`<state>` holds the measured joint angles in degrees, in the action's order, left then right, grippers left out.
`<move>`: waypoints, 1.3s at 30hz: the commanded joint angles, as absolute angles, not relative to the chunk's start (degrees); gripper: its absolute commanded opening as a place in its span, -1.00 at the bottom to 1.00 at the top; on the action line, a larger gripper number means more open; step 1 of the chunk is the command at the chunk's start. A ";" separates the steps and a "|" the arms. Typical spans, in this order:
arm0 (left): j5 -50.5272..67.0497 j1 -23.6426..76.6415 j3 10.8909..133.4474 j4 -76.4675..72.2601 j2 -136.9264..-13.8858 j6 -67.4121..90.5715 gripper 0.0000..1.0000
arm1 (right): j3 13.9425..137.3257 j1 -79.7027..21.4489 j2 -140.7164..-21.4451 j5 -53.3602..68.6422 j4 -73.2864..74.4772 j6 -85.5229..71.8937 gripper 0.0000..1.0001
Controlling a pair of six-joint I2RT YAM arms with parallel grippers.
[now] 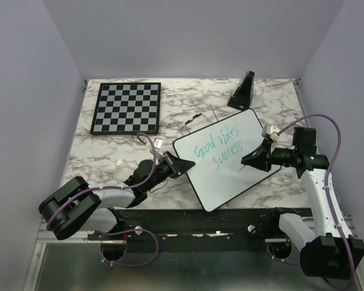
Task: Write a sentence on the whiteboard
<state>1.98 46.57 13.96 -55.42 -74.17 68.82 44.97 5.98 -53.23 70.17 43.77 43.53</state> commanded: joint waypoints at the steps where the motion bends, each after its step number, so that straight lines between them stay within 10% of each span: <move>1: -0.09 46.32 14.41 -60.12 -72.77 67.15 -1.00 | 43.77 4.84 -52.38 69.79 42.63 43.16 -0.99; 39: 1.14 46.85 15.03 -60.82 -73.65 67.68 -1.00 | 42.36 -7.82 -49.66 48.56 28.39 31.91 -0.99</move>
